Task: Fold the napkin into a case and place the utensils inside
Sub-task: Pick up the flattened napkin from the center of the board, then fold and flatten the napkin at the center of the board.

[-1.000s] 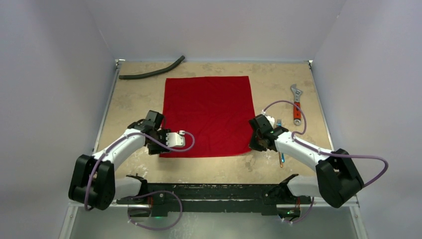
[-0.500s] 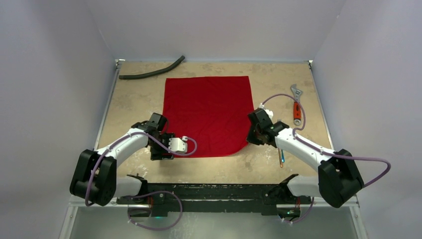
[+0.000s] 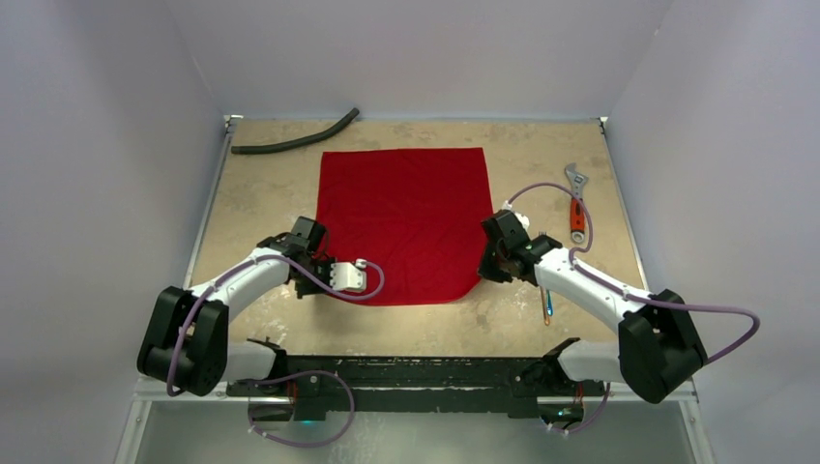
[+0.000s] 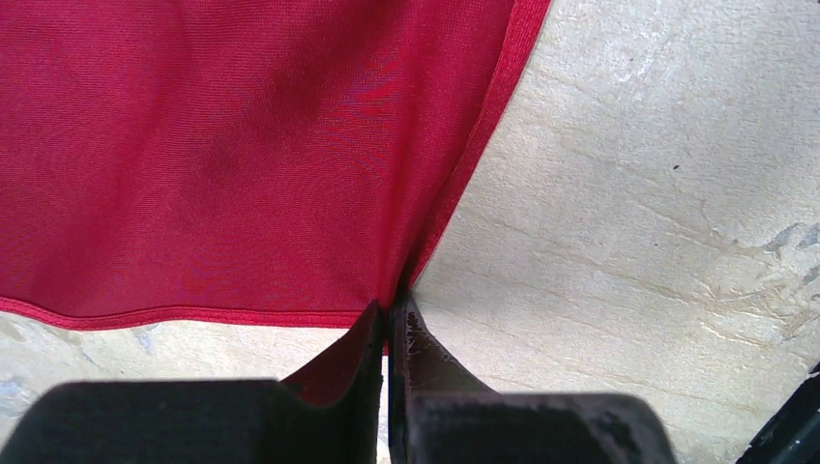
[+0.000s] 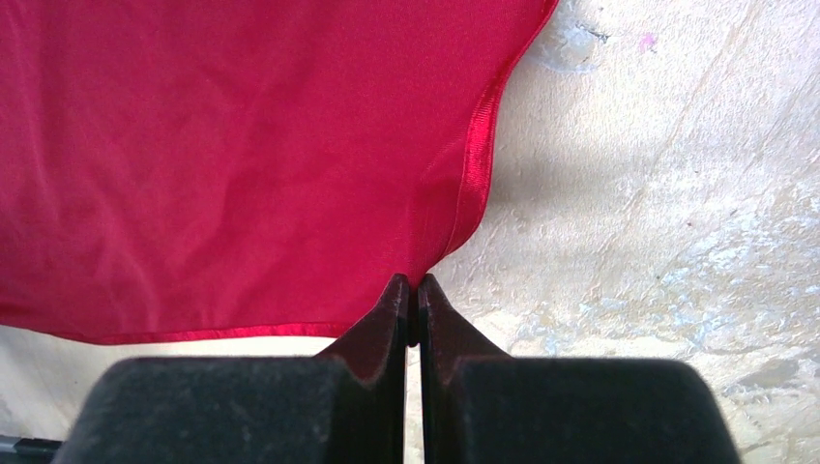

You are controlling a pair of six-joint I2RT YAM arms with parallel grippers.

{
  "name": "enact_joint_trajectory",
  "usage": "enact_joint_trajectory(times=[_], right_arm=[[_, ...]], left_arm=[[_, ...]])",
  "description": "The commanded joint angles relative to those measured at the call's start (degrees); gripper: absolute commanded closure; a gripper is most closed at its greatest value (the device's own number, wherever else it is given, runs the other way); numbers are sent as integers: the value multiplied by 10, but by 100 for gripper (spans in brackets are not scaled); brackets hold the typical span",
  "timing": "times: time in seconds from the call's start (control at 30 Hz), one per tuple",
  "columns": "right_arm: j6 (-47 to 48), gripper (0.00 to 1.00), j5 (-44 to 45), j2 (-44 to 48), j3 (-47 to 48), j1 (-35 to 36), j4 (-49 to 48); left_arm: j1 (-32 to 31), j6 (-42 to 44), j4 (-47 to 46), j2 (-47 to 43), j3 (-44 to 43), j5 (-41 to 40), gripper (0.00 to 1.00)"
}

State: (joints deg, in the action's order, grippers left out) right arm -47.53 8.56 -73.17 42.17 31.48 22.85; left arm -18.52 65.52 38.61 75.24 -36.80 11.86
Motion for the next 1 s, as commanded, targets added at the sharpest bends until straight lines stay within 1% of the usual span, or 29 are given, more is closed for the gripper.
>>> enact_joint_trajectory(times=[0.0, 0.17, 0.27, 0.47, 0.67, 0.8, 0.93, 0.97], right_arm=[[2, 96, 6, 4, 38, 2, 30], [2, 99, 7, 36, 41, 2, 49], [3, 100, 14, 50, 27, 2, 52], [9, 100, -1, 71, -1, 2, 49], [13, 100, -16, 126, -4, 2, 98], [20, 100, -14, 157, -8, 3, 128], [22, 100, -17, 149, 11, 2, 123], [18, 100, -30, 141, 22, 2, 126]], left_arm=[[-1, -7, -2, -15, -20, -2, 100], [1, -14, 37, -44, -51, 20, 100], [1, -13, 67, -61, -55, 31, 100], [1, -11, 127, -95, -60, 31, 100], [1, -1, 188, -131, -70, 30, 100], [0, -11, 208, -144, -80, 20, 100], [1, -26, 198, -153, -92, 17, 100], [1, -35, 187, -153, -98, 13, 100]])
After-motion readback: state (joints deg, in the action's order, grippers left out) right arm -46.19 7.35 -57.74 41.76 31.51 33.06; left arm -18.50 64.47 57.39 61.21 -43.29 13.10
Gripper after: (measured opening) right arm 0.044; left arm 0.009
